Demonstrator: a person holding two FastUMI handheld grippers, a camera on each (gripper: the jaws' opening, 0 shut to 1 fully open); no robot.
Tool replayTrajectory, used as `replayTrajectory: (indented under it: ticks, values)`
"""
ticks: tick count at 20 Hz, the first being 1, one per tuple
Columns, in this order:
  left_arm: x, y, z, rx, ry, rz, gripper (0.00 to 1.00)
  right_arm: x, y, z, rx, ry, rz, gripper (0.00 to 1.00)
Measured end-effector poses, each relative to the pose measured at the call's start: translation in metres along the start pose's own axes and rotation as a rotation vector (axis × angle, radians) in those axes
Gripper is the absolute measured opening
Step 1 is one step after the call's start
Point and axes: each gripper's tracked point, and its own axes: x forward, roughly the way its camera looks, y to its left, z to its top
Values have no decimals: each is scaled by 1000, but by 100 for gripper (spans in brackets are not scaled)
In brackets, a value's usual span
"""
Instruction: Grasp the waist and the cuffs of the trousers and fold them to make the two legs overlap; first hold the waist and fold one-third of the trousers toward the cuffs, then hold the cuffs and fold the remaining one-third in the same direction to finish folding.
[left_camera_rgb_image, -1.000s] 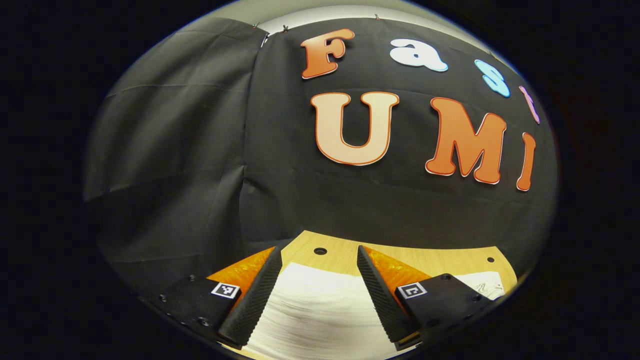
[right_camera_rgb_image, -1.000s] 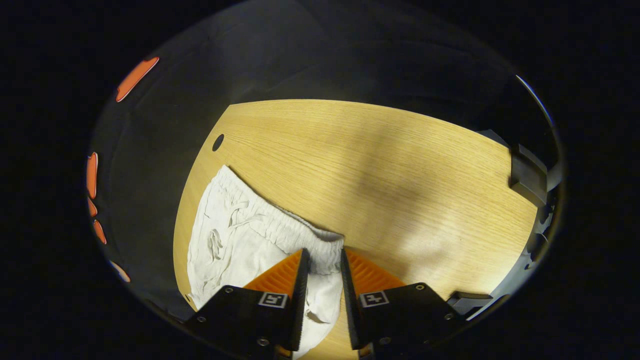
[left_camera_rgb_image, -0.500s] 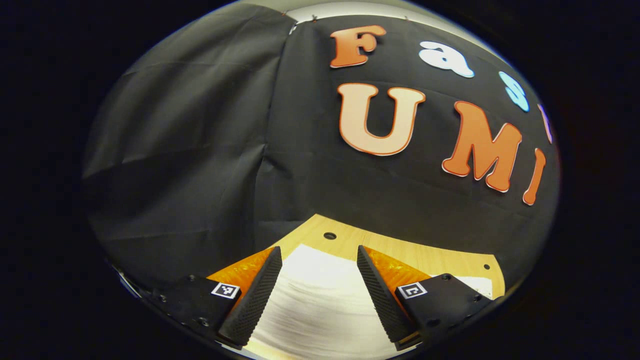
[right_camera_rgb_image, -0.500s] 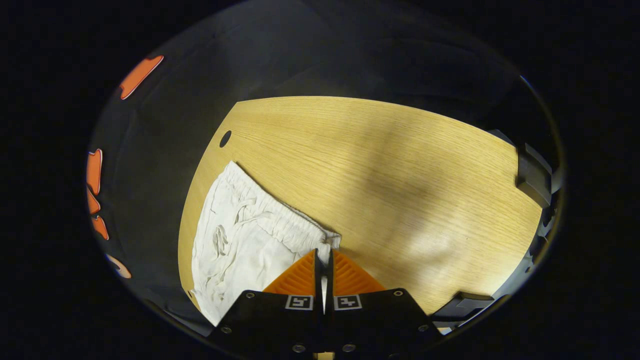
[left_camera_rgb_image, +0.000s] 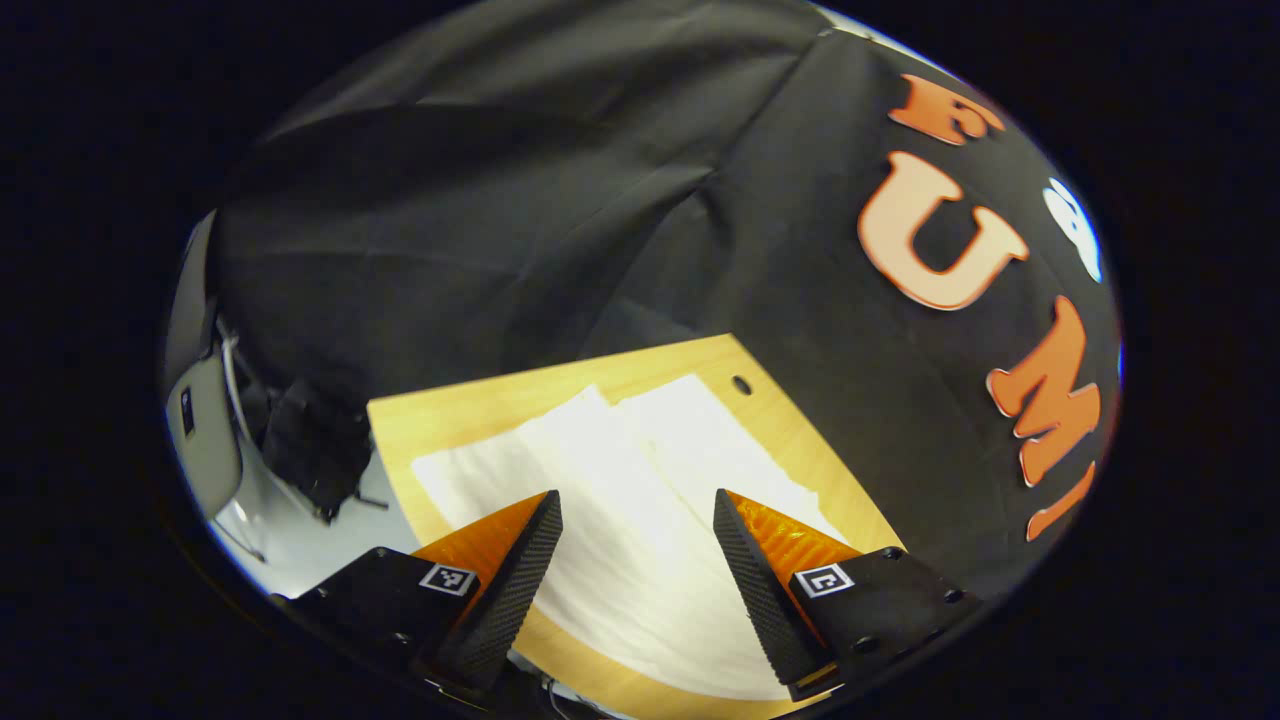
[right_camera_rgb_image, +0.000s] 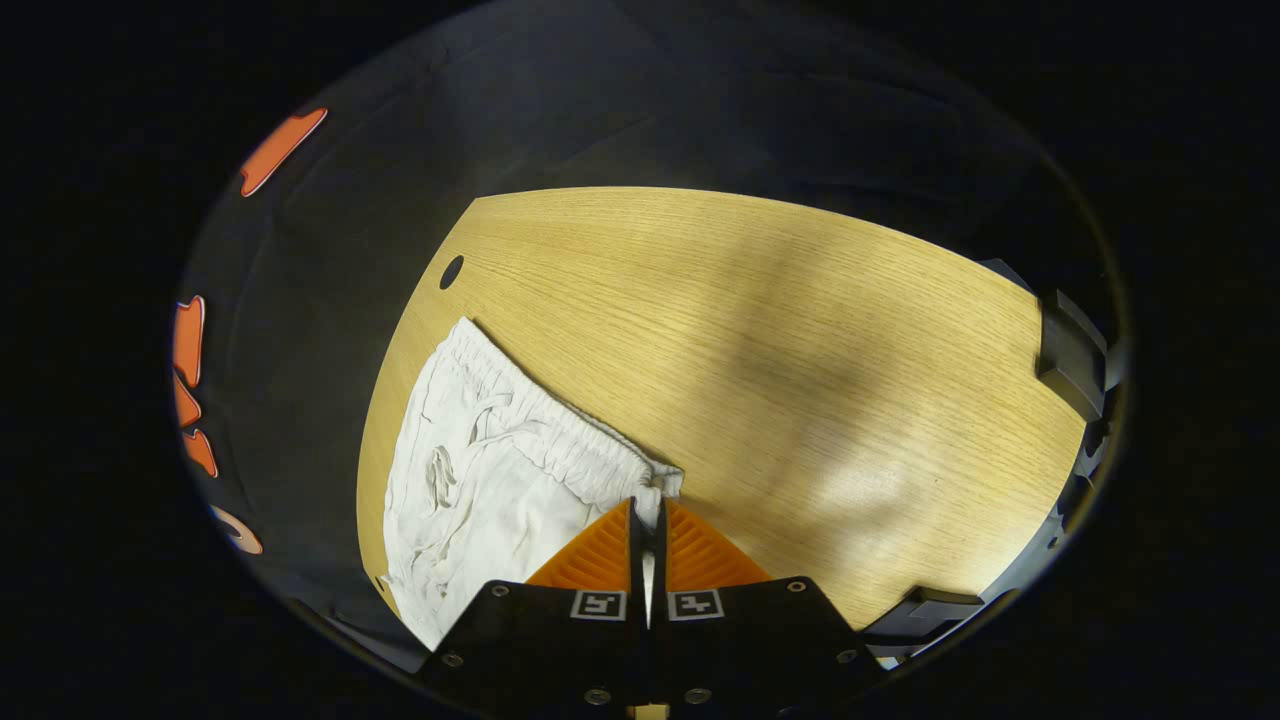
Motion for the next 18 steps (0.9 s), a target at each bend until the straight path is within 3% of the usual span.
replayTrajectory:
  ticks: [3, 7, 18]
  values:
    - [17, 16, -22, -102, 130, 61, 100, 0, 0, 0, 1, 6, 2, 1]
    - [31, 30, -14, -211, 236, 102, 100, 0, 0, 0, 3, 12, 0, 1]
    - [74, 79, -22, -320, 282, 244, 100, -1, -1, 0, 33, 24, 4, 2]
